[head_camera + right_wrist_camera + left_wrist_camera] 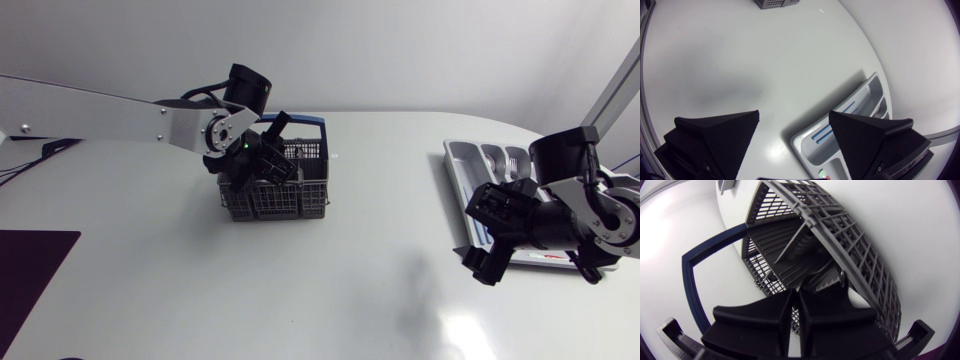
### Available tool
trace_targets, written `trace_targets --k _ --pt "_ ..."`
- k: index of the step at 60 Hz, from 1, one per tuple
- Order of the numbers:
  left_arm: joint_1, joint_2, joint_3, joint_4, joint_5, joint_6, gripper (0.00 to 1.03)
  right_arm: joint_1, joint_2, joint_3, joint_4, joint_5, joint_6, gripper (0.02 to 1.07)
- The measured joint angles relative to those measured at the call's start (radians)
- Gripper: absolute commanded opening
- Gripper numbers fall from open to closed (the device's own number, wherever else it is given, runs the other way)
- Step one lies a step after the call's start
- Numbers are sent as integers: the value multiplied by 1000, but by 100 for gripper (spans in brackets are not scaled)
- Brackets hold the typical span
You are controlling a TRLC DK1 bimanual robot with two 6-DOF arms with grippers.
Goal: Unload the cutlery basket into the drawer organizer.
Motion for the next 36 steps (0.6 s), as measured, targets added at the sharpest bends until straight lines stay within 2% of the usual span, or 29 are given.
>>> trace_targets --k 7,22,36 --pt "-10 -26 -25 29 -13 13 3 0 -10 -1 1 0 0 102" --pt "-70 -180 -162 202 -26 23 3 5 -68 -40 2 0 0 102" --pt "-82 -330 -298 330 -28 27 3 44 -160 -55 -34 0 3 102"
